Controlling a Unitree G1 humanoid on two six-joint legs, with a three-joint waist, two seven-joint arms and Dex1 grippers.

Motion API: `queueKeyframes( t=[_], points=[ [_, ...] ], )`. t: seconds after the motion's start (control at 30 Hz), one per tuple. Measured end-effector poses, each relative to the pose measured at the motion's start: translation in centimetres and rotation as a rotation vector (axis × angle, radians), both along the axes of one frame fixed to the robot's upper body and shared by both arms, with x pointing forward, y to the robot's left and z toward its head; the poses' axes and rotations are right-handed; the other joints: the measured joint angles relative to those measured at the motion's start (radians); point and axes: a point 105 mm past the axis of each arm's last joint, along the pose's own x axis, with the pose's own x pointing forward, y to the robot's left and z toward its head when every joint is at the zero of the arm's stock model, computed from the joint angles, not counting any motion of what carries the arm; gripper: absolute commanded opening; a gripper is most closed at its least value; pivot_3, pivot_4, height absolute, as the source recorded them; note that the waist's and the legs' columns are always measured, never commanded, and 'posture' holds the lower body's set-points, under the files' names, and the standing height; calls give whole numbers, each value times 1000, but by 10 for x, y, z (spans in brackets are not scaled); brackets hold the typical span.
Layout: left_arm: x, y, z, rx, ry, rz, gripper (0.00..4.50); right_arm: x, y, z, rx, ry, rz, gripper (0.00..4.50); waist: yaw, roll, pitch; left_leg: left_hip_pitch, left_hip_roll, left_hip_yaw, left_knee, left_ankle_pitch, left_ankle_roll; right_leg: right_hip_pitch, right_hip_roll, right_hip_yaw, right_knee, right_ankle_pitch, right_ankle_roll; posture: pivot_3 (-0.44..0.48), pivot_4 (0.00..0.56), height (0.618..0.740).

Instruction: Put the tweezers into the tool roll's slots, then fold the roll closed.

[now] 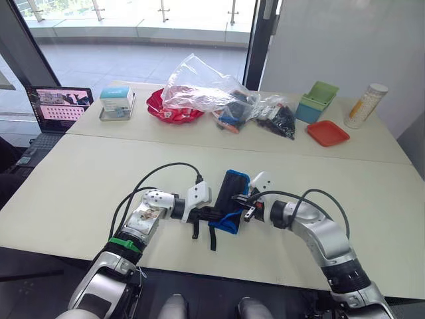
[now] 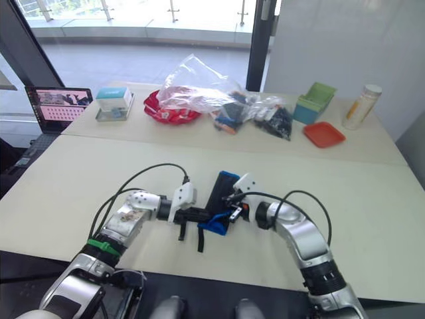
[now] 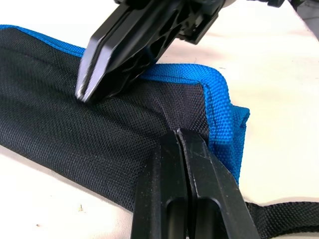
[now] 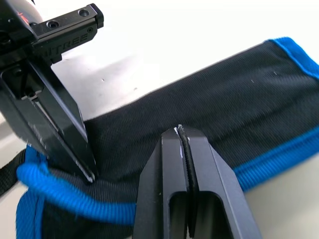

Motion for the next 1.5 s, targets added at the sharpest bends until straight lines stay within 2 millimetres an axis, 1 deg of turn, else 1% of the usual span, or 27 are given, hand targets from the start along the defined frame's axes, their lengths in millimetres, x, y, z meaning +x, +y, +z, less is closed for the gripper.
queueKeyframes(
  t=[0.17, 0.27, 0.3, 0.33, 0.43, 0.5, 0.6, 0.7, 0.77, 0.87, 0.97, 1.0, 1.07, 1.1, 1.13, 1.23, 1.3, 1.4, 1.47, 1.5],
  points=[
    [2, 5, -1, 30, -31, 7, 39, 10, 7, -2, 8, 42, -14, 0, -16, 0, -1, 5, 1, 0, 0, 0, 0, 3, 0, 0, 2, 0, 0, 0, 150, 723],
    [3, 7, -2, 47, -42, 16, 39, 19, 9, -4, 5, 72, -24, 0, -22, 0, -1, 17, 2, 2, -1, 0, 0, 16, 1, 0, -4, -1, 0, 0, 150, 723],
    [2, 8, -3, 50, -42, 18, 39, 24, 9, -4, 1, 78, -30, 0, -22, 0, -1, 20, 2, 2, -1, 1, 0, 18, 1, 0, -5, -3, 3, 0, 150, 723],
    [2, 8, -4, 51, -42, 20, 39, 29, 10, -2, 4, 77, -40, 0, -22, 0, -1, 22, 3, 2, -1, 1, 1, 20, 1, 0, -5, -3, 4, 0, 150, 723],
    [-2, 7, -4, 46, -46, 13, 39, 46, -1, 3, -11, 62, -104, 0, -19, 1, -2, 20, 3, 2, -2, 1, 1, 18, 1, 0, -5, -1, 1, 0, 150, 723],
    [-3, 6, -4, 45, -48, 6, 39, 58, -2, 6, -19, 59, -129, 0, -18, 2, -3, 17, 2, 2, -2, 0, 2, 15, 1, 0, -5, 0, -1, 0, 150, 723],
    [-4, 5, -4, 45, -49, -3, 39, 74, -2, 7, -21, 65, -163, 0, -17, 2, -3, 16, 2, 2, -2, -1, 4, 15, 1, 0, -4, 0, -2, 0, 150, 723],
    [-4, 5, -4, 43, -49, -4, 39, 82, -1, 8, -27, 58, -174, 0, -15, 2, -3, 15, 1, 1, -3, -2, 4, 15, 0, 0, -4, 0, -2, 0, 150, 723],
    [-4, 5, -3, 42, -51, -4, 39, 81, 0, 8, -17, 52, -163, 0, -15, 2, -3, 15, 1, 1, -3, -2, 4, 14, 0, 0, -4, 0, -2, 0, 150, 723],
    [-2, 4, 0, 36, -69, -5, 39, 75, -1, 10, 13, 25, -132, 0, -14, 3, -2, 14, 1, 1, -3, -2, 4, 14, 0, 0, -4, 0, -2, 0, 150, 723],
    [-1, 4, 5, 11, -74, 9, 39, 60, 1, 14, 70, -8, -67, 0, -15, 5, -1, 10, 1, 1, -3, -2, 4, 11, 0, 0, -4, 0, -2, 0, 150, 723],
    [0, 5, 6, 0, -65, 19, 39, 53, 4, 17, 99, -17, -40, 0, -15, 6, 1, 7, 1, 1, -2, -2, 4, 8, 0, 0, -4, 0, -2, 0, 150, 723],
    [1, 7, 12, -27, -52, 37, 39, 43, 8, 24, 138, -36, -8, 0, -16, 7, 2, -6, 1, 1, 0, 0, 2, -6, 1, 0, 1, 1, -2, 0, 150, 723],
    [1, 8, 14, -43, -41, 49, 39, 39, 8, 27, 143, -45, 1, 0, -15, 7, 3, -9, 0, 0, 2, 1, 0, -10, 0, 0, 5, 1, -2, 0, 150, 723],
    [1, 8, 17, -60, -34, 59, 39, 33, 6, 31, 152, -56, 7, 0, -15, 7, 4, -11, 0, 0, 3, 1, 0, -12, 0, 0, 10, 1, -2, 0, 150, 723],
    [-1, 16, 29, -100, -29, 94, 39, 17, -2, 38, 157, -69, 20, 0, -15, 7, 6, -13, -1, 0, 2, 1, 0, -16, 0, 1, 11, 1, -2, 0, 150, 723],
    [-4, 19, 36, -123, -23, 107, 39, 4, -5, 36, 147, -52, 33, 0, -15, 7, 6, -14, -1, 0, 2, 1, 0, -17, 0, 1, 11, 1, -2, 0, 150, 723],
    [-8, 21, 41, -140, -11, 123, 39, -15, -4, 26, 128, -9, 65, 0, -16, 7, 7, -14, -1, 0, 2, 1, 0, -18, 0, 1, 11, 1, -2, 0, 150, 723],
    [-9, 30, 39, -126, -6, 158, 39, -33, -1, 17, 117, 38, 99, 0, -20, 7, 7, -14, 0, 0, 1, 1, 0, -18, 0, 1, 11, 1, -2, 0, 150, 723],
    [-9, 35, 37, -117, 0, 178, 39, -39, 0, 11, 110, 63, 105, 0, -20, 7, 7, -14, 0, 0, 1, 1, 0, -18, 1, 1, 11, 1, -2, 0, 150, 723]
  ],
)
